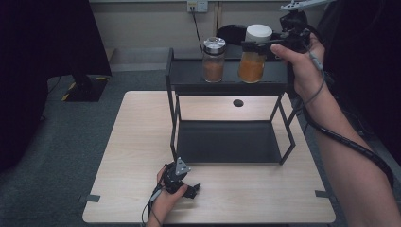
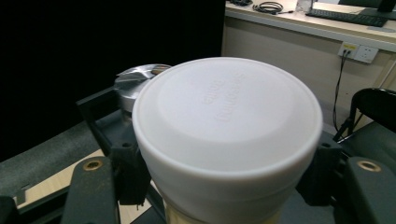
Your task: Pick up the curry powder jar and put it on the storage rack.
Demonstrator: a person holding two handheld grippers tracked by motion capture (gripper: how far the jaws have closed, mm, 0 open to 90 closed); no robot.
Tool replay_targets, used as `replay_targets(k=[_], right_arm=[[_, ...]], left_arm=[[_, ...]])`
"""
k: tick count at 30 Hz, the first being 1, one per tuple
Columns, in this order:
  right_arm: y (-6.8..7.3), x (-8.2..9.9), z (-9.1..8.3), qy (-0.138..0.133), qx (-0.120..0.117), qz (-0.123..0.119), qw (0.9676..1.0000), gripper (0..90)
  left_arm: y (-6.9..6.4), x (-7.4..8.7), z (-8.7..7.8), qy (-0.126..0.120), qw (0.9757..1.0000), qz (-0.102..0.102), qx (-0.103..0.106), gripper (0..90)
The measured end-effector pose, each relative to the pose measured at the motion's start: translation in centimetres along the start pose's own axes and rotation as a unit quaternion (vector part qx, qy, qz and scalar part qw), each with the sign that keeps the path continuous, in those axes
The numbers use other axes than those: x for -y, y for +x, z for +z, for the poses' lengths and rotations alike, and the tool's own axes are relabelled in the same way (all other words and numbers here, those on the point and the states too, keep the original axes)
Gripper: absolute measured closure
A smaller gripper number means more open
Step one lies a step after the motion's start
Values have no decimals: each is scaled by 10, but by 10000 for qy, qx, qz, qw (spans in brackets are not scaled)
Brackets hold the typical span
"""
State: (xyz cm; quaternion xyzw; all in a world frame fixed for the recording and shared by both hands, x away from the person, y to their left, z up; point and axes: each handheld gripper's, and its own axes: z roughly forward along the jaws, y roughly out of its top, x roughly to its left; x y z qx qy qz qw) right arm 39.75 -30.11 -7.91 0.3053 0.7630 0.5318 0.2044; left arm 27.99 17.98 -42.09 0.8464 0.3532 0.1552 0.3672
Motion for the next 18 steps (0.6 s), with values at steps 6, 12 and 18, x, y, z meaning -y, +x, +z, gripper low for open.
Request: replay_targets(k=[6, 12, 18], right_arm=[[-3, -1, 5, -32, 122, 71, 9999, 338], [-4, -2, 13, 36, 230, 46, 9997, 338], [-5, 0, 19, 7, 254, 131, 9996, 338]], left_arm=[[0, 0, 0, 1, 10000, 1, -1, 0], [0, 0, 0, 2, 10000, 2, 0, 0], [0, 0, 0, 1, 10000, 1, 0, 0]])
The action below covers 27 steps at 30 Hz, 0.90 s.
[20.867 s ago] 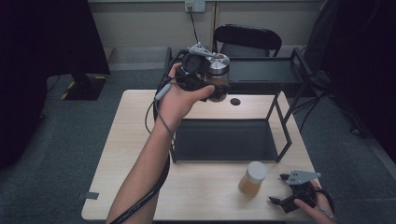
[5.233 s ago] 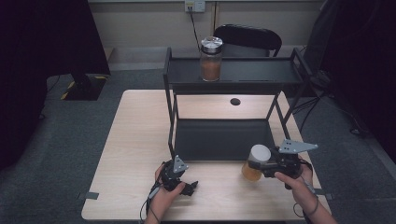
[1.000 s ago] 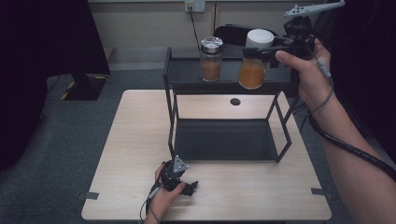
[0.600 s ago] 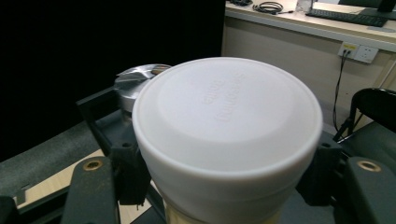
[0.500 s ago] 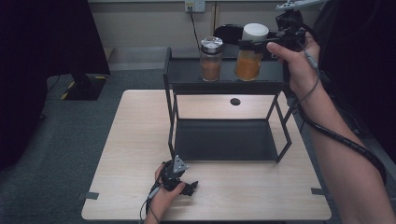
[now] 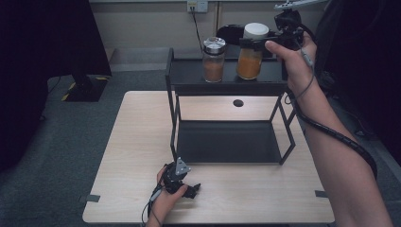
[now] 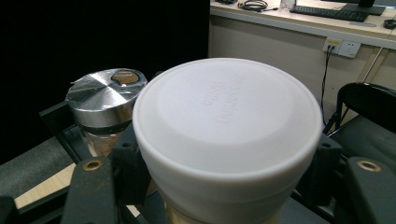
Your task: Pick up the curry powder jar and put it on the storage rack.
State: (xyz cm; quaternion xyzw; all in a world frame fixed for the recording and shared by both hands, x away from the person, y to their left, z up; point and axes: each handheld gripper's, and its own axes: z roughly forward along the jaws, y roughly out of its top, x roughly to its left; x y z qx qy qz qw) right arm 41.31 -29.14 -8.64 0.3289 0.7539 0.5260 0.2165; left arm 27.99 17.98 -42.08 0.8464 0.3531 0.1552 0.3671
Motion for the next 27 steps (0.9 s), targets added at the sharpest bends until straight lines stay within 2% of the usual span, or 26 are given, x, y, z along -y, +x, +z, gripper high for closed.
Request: replay_targets(k=[9, 22, 25, 27], right_arm=[[0, 3, 2, -5, -34, 18, 10000, 337], [-4, 13, 0, -169, -78, 106, 9998, 333], [-6, 15, -1, -187, -121, 123, 9997, 317], [-4, 14, -1, -160, -89, 52, 9998, 294]], left_arm=[[0, 0, 0, -1, 10000, 0, 0, 0], [0, 0, 0, -1, 10000, -2, -1, 0], [0, 0, 0, 0, 10000, 0, 0, 0], [0, 0, 0, 0, 10000, 0, 0, 0]])
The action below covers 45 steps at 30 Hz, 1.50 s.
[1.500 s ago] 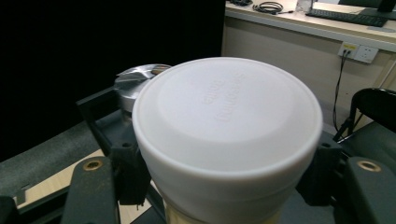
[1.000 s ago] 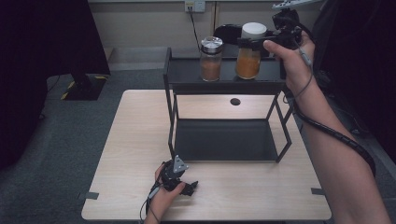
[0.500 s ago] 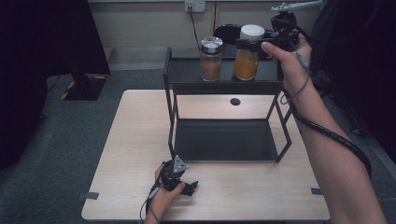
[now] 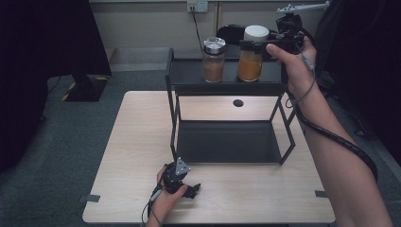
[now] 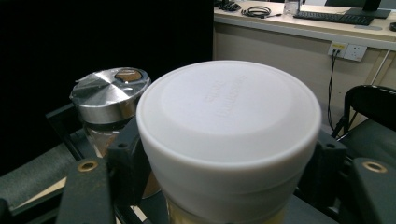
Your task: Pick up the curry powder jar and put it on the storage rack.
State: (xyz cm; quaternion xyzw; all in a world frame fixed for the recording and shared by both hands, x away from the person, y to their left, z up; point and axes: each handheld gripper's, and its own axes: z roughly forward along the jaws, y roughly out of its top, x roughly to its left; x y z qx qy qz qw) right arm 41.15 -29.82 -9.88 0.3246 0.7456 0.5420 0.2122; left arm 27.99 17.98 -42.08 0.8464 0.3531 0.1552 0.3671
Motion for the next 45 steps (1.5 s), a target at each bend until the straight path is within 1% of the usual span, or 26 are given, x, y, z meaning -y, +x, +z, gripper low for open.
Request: replay_targets(k=[1, 2, 3, 5, 6, 8, 11, 15, 18, 19, 21, 22, 23, 27, 28, 31, 34, 36, 40, 45], right_arm=[[2, 0, 0, -13, 52, -66, 10000, 276], [2, 1, -1, -30, 26, -84, 10000, 258], [1, 1, 0, -16, -24, -78, 10000, 214], [4, 0, 0, 25, 46, -103, 9999, 175], [5, 1, -1, 30, 50, -119, 9999, 161], [5, 1, 0, 80, 28, -148, 9999, 97], [8, 2, -1, 95, 98, -248, 9996, 71], [8, 3, -4, 117, 81, -338, 9993, 45], [9, 4, -7, 136, 75, -296, 9994, 14], [9, 5, -8, 122, 52, -289, 9995, 8], [11, 8, -10, 91, 93, -361, 9993, 0], [13, 9, -11, 92, 116, -343, 9993, 0], [13, 9, -14, 127, 88, -287, 9995, 0], [13, 12, -16, 175, 72, -313, 9993, 0], [13, 13, -17, 190, 79, -288, 9994, 0], [12, 20, -21, 188, 69, -269, 9994, 0], [11, 25, -24, 208, 50, -307, 9993, 0], [12, 28, -26, 245, 79, -366, 9990, 1], [11, 33, -29, 230, 45, -358, 9991, 3], [12, 40, -34, 216, 28, -409, 9989, 4]], left_arm=[[0, 0, 0, 0, 10000, 0, 0, 0], [0, 0, 0, 0, 10000, 1, 0, 0], [0, 0, 0, 0, 10000, 0, -1, 0], [0, 0, 0, -1, 10000, 0, 0, 0], [0, 0, 0, -1, 10000, 0, -1, 0], [0, 0, 0, -1, 10000, 0, 0, 0], [0, 0, 0, -1, 10000, 0, 0, 0], [0, 0, 0, 2, 10000, 1, 0, 0], [0, 0, 0, 2, 10000, 1, 0, 0], [0, 0, 0, 6, 10000, 6, -2, 0], [0, 0, 0, 4, 10000, 5, 1, 0], [0, 0, 0, 4, 10000, 3, 1, 0], [0, 0, 0, 4, 10000, 4, 0, 0], [0, 0, 0, 4, 10000, 4, 1, 0], [0, 0, 0, 5, 10000, 4, 1, 0], [0, 0, 0, 3, 10000, 2, 0, 0], [0, 0, 0, 4, 10000, 2, 1, 0], [0, 0, 0, 4, 10000, 3, 1, 0], [0, 0, 0, 3, 10000, 3, 0, 0], [0, 0, 0, 9, 10000, 5, 0, 0]])
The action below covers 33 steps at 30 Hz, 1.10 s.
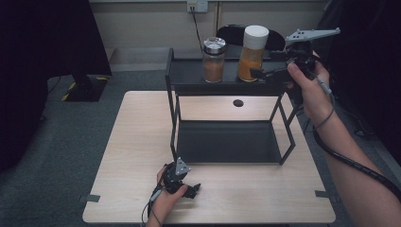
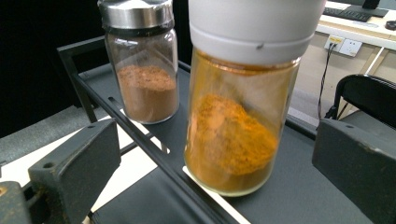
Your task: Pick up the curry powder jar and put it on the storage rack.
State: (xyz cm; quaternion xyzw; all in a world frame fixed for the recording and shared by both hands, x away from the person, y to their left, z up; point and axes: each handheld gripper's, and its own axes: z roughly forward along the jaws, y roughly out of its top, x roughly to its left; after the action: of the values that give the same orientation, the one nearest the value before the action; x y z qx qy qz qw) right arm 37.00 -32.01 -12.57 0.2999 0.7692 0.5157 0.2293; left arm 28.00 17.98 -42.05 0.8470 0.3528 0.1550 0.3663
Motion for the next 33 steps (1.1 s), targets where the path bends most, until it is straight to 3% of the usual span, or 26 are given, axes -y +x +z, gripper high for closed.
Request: replay_targets(k=[17, 33], right_arm=[[5, 20, -5, 29, -129, -44, 9999, 7], [10, 49, -8, 7, -421, 13, 9991, 10]], left_arm=[[0, 0, 0, -4, 10000, -1, -1, 0], [0, 0, 0, -5, 10000, -3, -2, 0]])
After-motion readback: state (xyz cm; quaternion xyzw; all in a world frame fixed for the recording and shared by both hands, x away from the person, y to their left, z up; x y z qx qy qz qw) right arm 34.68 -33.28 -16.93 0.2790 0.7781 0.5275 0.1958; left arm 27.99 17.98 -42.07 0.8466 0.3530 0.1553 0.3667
